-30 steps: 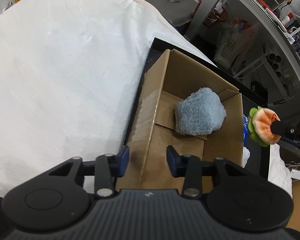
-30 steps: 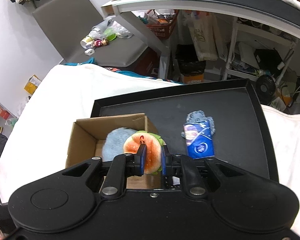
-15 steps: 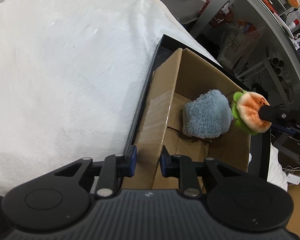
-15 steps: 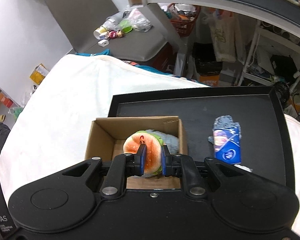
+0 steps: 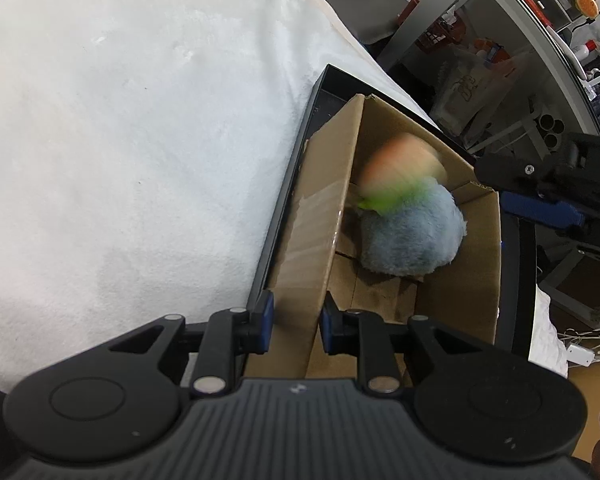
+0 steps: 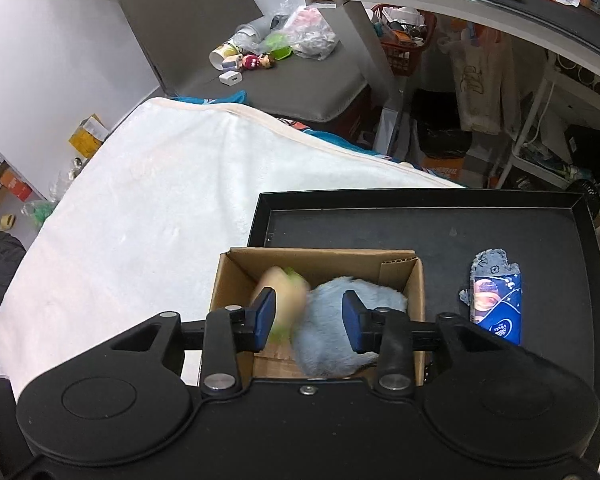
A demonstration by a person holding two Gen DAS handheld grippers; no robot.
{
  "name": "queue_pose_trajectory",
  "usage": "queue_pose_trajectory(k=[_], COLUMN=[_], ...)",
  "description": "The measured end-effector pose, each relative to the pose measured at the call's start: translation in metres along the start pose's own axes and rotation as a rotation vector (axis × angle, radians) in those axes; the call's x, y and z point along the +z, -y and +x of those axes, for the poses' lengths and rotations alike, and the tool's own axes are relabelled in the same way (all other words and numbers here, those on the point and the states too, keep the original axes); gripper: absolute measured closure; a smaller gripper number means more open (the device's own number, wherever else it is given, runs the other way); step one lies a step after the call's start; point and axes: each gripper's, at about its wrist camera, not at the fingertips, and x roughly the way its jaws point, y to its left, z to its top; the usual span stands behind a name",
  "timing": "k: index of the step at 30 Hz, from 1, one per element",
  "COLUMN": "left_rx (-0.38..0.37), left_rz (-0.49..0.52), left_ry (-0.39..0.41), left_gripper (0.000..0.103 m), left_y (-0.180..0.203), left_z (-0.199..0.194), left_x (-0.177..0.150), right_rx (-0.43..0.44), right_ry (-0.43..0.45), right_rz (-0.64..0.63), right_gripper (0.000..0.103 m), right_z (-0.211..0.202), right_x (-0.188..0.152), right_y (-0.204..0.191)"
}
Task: Organize soft objects
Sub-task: 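Open the right tool to drop the burger beside the mouse, then move the right tool to the white wrapped item and grasp it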
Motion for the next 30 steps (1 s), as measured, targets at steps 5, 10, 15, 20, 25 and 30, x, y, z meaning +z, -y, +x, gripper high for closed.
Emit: queue_pose_trajectory(k=[5, 10, 15, 20, 25, 30], left_rx=[0.0, 0.01, 0.04, 0.069, 0.112, 0.141], left_rz=[-0.001, 0.001, 0.017, 0.039, 0.058, 0.073], left_ry=[-0.005, -0.013, -0.007, -0.002, 0.014, 0.021], left_gripper=[0.081, 0.08, 0.077, 0.073, 0.06, 0.053], left_y=[0.0, 0.002, 0.009, 0.018, 0.027, 0.035], left_z=[0.0, 0.001, 0.0, -0.002, -0.006, -0.008], left_x=[0.0, 0.001, -0.001, -0.001, -0.004, -0.007], right_rx=[0.0, 0.002, 0.003, -0.008, -0.019, -0.023], right_ry=[-0.011, -0.005, 0.005, 0.035, 0.049, 0.057], right_rz=[0.01, 0.033, 0.053, 0.07, 0.107, 0.132], right_gripper=[0.066, 0.066, 0.063, 0.045, 0.04, 0.037], right_z=[-0.001, -0.009, -0.02, -0.033, -0.044, -0.05], right_x=[-0.004, -0.007, -0.011, -0.016, -0.021, -0.029], right_y=[0.006, 0.018, 0.034, 0.054, 0.08, 0.101])
